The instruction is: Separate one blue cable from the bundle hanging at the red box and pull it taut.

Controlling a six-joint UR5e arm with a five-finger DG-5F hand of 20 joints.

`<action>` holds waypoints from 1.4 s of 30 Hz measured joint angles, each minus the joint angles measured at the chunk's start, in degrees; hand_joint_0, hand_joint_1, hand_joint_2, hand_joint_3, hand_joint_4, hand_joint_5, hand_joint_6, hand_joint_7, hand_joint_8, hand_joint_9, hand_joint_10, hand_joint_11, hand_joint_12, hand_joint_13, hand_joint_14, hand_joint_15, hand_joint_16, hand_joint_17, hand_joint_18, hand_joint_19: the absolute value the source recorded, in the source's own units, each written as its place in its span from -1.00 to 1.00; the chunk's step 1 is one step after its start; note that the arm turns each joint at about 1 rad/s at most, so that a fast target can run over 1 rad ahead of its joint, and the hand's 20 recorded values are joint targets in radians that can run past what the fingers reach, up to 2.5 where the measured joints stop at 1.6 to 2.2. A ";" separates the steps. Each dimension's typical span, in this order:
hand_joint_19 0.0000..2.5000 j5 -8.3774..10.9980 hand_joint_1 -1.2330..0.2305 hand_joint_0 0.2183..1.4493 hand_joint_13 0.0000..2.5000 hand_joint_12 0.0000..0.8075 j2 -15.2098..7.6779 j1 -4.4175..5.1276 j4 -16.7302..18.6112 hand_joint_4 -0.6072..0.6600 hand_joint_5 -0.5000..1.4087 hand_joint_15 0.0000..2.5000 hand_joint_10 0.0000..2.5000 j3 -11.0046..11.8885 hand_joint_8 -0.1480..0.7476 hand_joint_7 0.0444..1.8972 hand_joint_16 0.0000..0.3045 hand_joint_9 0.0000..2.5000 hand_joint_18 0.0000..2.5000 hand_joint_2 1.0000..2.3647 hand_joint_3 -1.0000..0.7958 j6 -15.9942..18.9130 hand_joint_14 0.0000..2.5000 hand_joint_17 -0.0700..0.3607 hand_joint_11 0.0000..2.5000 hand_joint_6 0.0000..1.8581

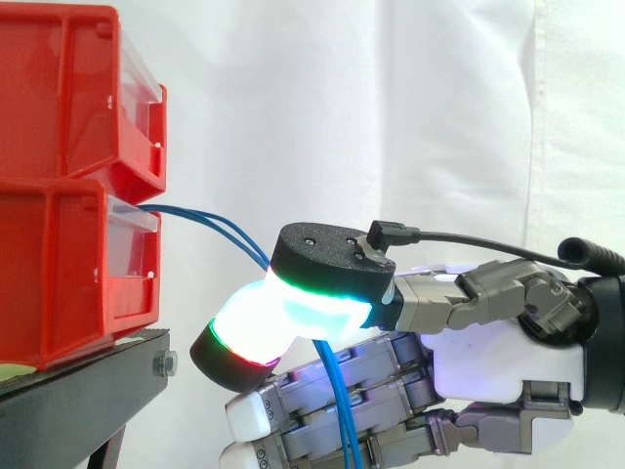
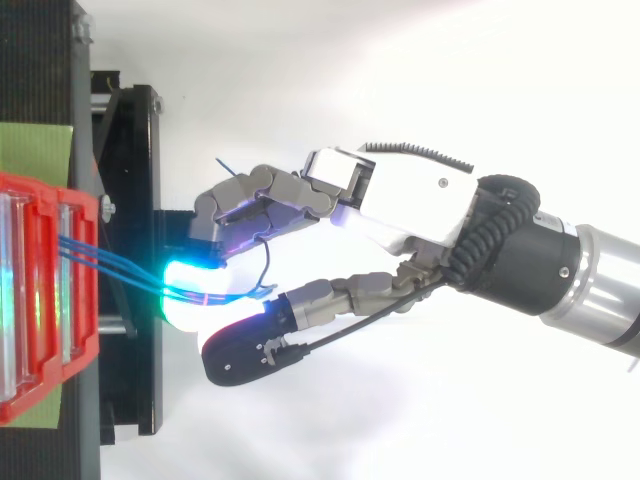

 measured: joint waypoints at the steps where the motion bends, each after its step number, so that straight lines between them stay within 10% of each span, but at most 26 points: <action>1: -0.90 -0.06 -0.44 -0.27 -0.44 -0.34 0.02 0.02 -0.16 0.16 -0.71 -0.77 -0.99 0.05 -0.10 -0.04 -0.85 -0.37 -0.63 -1.00 -0.44 0.00 -0.99 -0.43 -0.47 0.04; 15: -0.87 -0.34 0.01 -0.38 -0.45 -0.31 2.32 -0.08 -4.86 0.18 -0.70 -0.75 -0.99 0.15 -0.06 -0.04 -0.83 -0.35 -0.65 -1.00 -0.44 0.00 -0.99 -0.41 -0.46 0.01; 26: -0.86 -0.36 -0.33 -0.24 -0.44 -0.31 3.01 -0.09 -6.73 0.01 -0.71 -0.75 -0.99 0.15 -0.07 0.07 -0.83 -0.35 -0.64 -0.98 -0.20 0.00 -0.99 -0.41 -0.45 0.03; 42: -0.86 -0.11 -0.40 -0.19 -0.42 -0.32 3.20 -0.09 -6.75 0.09 -0.71 -0.74 -0.99 0.21 -0.08 0.03 -0.83 -0.28 -0.61 -1.00 -0.40 0.01 -0.99 -0.41 -0.30 0.03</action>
